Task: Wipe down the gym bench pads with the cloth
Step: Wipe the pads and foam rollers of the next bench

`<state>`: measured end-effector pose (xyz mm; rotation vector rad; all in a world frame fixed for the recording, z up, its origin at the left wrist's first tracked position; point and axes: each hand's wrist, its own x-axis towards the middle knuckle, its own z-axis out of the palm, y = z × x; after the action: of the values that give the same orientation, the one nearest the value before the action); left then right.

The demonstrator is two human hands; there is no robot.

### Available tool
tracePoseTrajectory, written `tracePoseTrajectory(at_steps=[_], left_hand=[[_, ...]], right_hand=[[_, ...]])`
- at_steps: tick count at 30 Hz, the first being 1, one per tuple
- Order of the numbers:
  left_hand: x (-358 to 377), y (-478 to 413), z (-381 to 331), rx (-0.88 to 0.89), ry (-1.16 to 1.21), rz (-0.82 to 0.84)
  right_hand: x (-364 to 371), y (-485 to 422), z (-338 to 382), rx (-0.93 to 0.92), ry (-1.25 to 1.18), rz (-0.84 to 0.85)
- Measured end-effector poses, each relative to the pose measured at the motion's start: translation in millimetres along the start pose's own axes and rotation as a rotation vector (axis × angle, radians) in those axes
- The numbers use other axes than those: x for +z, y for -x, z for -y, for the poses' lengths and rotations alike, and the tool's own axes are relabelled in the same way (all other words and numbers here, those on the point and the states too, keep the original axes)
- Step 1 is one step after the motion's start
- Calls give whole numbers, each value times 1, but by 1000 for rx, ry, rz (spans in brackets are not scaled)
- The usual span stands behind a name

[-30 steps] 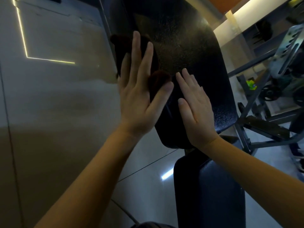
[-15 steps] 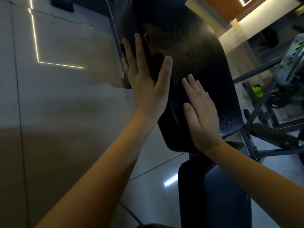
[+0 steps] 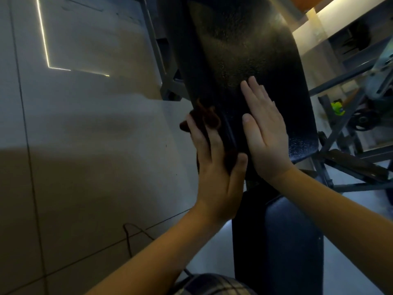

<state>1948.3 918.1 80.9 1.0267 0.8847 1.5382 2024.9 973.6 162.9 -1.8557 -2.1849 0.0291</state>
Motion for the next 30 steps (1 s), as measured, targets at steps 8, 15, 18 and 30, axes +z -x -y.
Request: tracePoseTrajectory(at_steps=[8,15,18,30], left_hand=[[-16,-107,-27,-146,27,-201],[-10,-47,-18,-38,-68,-47],[-8,11,-11,-38,-101,150],[-16,-110,-30,25,-130,-141]], right_hand=[[1,0,-1,-5,-14,-17],[2,-1,-3,-20,-12,-28],[2,0,-3,-6,-3,-21],[2,-1,-3,-1,16,-24]])
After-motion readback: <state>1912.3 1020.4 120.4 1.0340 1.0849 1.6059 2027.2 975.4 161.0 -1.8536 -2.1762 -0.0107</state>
